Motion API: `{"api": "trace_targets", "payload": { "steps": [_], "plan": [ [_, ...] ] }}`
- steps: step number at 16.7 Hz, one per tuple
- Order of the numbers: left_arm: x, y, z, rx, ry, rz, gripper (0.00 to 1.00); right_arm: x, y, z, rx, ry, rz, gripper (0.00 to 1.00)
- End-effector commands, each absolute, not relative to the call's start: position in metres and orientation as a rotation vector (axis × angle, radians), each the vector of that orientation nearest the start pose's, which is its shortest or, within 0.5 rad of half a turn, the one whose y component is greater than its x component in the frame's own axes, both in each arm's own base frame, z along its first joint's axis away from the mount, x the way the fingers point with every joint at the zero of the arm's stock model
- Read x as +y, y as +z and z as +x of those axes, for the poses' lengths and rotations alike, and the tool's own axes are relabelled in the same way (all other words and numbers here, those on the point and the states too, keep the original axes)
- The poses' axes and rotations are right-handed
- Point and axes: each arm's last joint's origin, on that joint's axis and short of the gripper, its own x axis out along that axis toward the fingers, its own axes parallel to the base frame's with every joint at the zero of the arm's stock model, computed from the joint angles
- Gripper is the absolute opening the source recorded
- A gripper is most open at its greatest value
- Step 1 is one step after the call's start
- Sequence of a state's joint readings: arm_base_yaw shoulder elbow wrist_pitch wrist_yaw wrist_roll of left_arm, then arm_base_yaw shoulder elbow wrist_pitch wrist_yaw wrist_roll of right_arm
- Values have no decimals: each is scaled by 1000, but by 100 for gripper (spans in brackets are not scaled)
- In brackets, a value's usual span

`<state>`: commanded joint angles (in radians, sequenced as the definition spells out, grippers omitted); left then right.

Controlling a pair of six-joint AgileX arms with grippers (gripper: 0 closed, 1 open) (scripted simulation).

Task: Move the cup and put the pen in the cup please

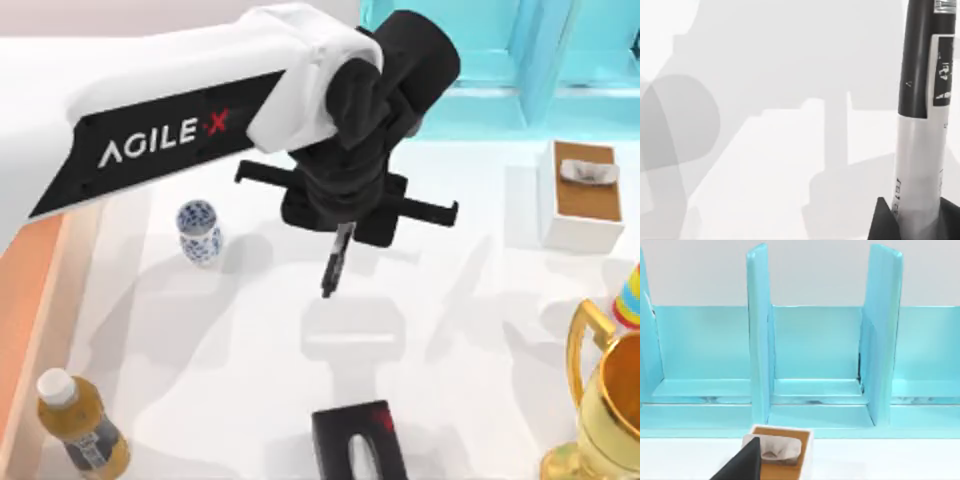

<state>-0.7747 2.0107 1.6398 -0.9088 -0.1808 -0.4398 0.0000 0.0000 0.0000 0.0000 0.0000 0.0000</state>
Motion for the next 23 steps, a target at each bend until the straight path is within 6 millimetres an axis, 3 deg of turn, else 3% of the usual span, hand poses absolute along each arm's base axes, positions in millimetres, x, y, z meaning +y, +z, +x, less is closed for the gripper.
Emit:
{"api": "trace_targets", "payload": {
  "steps": [6,10,18,23],
  "plan": [
    [-246,199,321,865,-273,115,0,-1,160,106,0,0,0,100],
    [-212,192,316,588,-270,62,0,-1,160,106,0,0,0,100],
    [-147,184,261,77,-224,3,0,-1,160,106,0,0,0,100],
    [-121,181,223,-108,-199,-9,0,-1,160,106,0,0,0,100]
  ]
}}
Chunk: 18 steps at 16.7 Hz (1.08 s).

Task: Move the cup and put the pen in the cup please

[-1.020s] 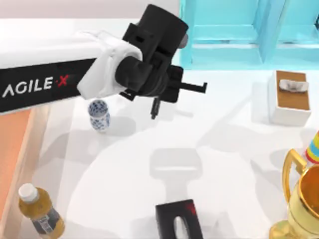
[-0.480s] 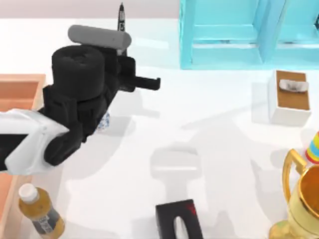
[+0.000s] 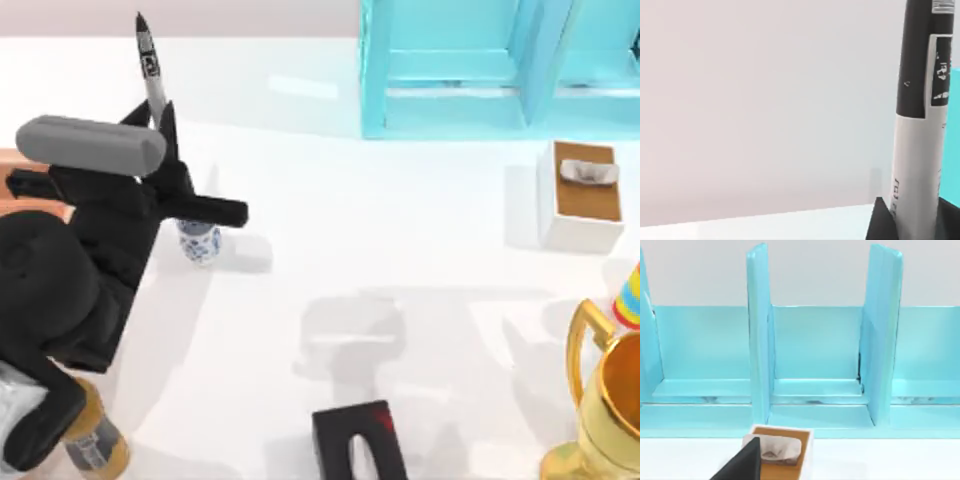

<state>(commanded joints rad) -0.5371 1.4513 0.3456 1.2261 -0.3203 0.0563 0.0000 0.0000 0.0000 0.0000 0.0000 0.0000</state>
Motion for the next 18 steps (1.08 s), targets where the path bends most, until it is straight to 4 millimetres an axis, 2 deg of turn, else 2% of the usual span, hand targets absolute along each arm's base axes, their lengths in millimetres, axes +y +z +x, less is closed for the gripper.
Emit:
{"api": "trace_targets", "payload": {
  "steps": [3,9,14,18],
  "plan": [
    [-115,179,214,-145,-193,-11,0,-1,160,106,0,0,0,100],
    [-116,179,215,-144,-197,-9,0,-1,160,106,0,0,0,100],
    [-122,182,234,-175,-208,-16,0,-1,160,106,0,0,0,100],
    [-123,171,253,-158,-198,-12,0,-1,160,106,0,0,0,100]
  ]
}}
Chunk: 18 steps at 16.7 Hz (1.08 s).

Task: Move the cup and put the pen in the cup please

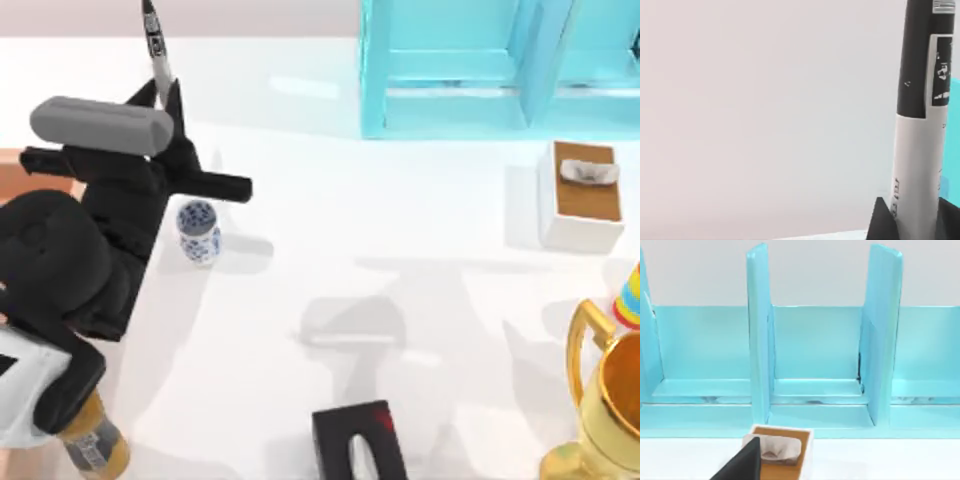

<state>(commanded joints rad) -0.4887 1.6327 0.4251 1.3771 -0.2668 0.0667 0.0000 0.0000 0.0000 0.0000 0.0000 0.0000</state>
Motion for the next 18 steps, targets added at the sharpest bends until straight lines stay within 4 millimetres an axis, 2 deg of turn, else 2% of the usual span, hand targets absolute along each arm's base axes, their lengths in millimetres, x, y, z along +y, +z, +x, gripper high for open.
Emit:
{"api": "trace_targets", "payload": {
  "steps": [6,18],
  "plan": [
    [-123,166,256,-145,-193,-11,0,-1,160,106,0,0,0,100],
    [-123,166,256,-145,-193,-11,90,-1,160,106,0,0,0,100]
  ]
}}
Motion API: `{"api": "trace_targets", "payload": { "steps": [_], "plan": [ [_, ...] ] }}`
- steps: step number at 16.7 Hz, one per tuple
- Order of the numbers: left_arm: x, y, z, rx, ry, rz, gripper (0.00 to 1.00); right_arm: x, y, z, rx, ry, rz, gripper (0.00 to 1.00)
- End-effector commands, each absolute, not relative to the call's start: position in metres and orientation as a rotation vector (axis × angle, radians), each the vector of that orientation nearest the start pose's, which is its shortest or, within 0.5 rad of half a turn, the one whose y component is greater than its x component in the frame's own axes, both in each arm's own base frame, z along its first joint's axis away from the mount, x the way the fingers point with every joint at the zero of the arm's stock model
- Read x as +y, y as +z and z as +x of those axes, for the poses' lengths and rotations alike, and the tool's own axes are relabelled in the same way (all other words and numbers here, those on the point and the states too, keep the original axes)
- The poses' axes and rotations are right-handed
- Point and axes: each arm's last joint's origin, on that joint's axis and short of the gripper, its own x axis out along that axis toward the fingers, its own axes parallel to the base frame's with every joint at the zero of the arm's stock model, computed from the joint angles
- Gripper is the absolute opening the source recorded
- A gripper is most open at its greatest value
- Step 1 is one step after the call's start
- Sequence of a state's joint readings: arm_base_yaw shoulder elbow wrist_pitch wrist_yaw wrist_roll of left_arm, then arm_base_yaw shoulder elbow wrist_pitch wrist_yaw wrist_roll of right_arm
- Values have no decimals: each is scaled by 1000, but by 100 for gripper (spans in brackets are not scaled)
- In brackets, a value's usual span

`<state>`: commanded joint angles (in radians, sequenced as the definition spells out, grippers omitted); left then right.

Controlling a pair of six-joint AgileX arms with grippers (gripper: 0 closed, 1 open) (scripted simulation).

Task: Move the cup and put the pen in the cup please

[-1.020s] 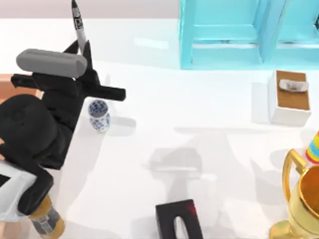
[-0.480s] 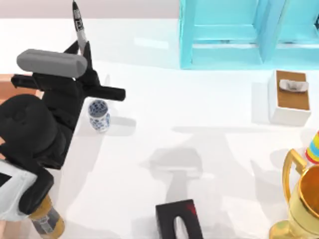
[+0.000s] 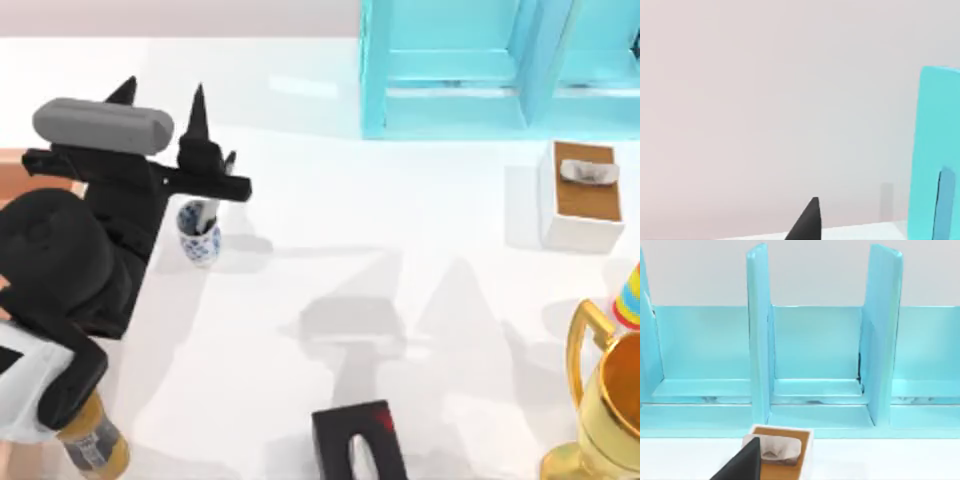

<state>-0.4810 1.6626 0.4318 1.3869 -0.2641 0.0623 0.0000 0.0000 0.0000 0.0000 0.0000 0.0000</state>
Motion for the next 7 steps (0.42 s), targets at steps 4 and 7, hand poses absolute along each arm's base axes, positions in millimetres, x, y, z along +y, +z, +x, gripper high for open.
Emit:
{"api": "trace_targets", "payload": {
  "steps": [4,7],
  "plan": [
    [-123,166,256,-145,-193,-11,100,-1,160,106,0,0,0,100],
    [-123,166,256,-145,-193,-11,100,-1,160,106,0,0,0,100]
  ]
}}
